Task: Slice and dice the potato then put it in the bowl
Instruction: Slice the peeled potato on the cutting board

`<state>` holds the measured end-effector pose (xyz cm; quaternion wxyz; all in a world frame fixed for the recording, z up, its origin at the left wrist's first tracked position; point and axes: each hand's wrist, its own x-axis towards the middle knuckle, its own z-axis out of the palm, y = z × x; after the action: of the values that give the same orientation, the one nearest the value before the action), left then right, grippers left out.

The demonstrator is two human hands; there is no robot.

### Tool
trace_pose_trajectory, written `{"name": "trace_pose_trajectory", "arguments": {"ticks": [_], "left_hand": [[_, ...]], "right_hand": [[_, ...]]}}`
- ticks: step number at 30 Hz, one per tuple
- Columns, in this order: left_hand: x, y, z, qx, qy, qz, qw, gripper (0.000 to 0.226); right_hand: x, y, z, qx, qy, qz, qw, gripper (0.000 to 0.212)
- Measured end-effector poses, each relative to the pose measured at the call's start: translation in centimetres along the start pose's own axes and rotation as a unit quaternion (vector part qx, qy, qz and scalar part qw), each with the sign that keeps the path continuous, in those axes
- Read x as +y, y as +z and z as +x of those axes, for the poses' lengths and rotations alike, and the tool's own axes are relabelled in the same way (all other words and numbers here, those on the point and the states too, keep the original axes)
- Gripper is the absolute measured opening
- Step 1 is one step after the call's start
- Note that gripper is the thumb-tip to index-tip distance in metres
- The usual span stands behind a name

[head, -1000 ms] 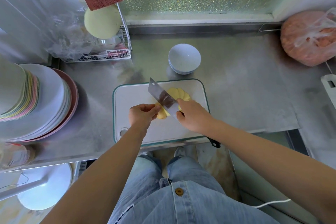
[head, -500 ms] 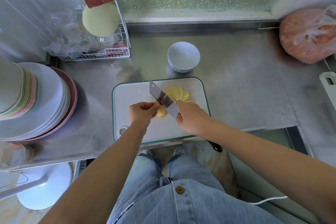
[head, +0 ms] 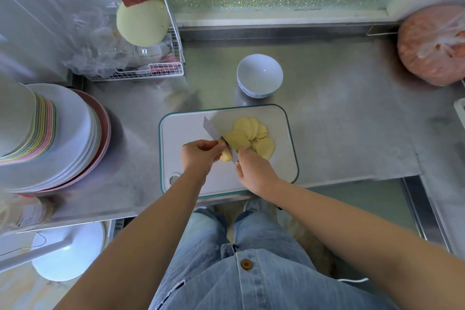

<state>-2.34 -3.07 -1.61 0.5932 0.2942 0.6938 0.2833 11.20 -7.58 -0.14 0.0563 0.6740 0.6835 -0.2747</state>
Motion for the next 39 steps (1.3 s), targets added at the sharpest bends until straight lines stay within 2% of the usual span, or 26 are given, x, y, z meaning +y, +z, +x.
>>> {"name": "trace_pose_trajectory", "arguments": {"ticks": [8,12,17,25,29,32,39], "left_hand": [[-0.1,0.4,-0.3,0.015,0.000,-0.003,1.000,0.011],[-0.5,0.6,-0.7,0.036,0.006,-0.026,0.999,0.011],[-0.7,0.8,-0.9,0.049,0.005,-0.023,0.999,0.010],[-0.6,0.9,-0.9,0.053,0.004,-0.011,0.999,0.011],[-0.4,0.9,-1.0,0.059,0.010,0.000,0.998,0.011],[-0.2,1.0,-1.0,0.062,0.012,0.002,0.998,0.012],[-0.3,0.9,-0.8,0.059,0.018,0.015,0.998,0.013]], "right_hand": [[0.5,-2.6,0.3,-0.006,0.009,0.070,0.997,0.025],[0.0,-5.3,0.0,0.011,-0.003,0.091,0.996,0.019],[-0.2,-6.5,-0.8,-0.019,-0.016,0.066,0.997,0.004],[0.0,-6.8,-2.0,-0.042,-0.012,0.049,0.998,0.019],[-0.4,-6.3,-1.5,-0.058,0.005,0.062,0.996,0.003],[-0.7,-5.4,-0.8,-0.055,0.012,0.053,0.997,0.020],[-0.8,-2.9,-0.2,-0.037,0.012,0.022,0.999,0.024]]}}
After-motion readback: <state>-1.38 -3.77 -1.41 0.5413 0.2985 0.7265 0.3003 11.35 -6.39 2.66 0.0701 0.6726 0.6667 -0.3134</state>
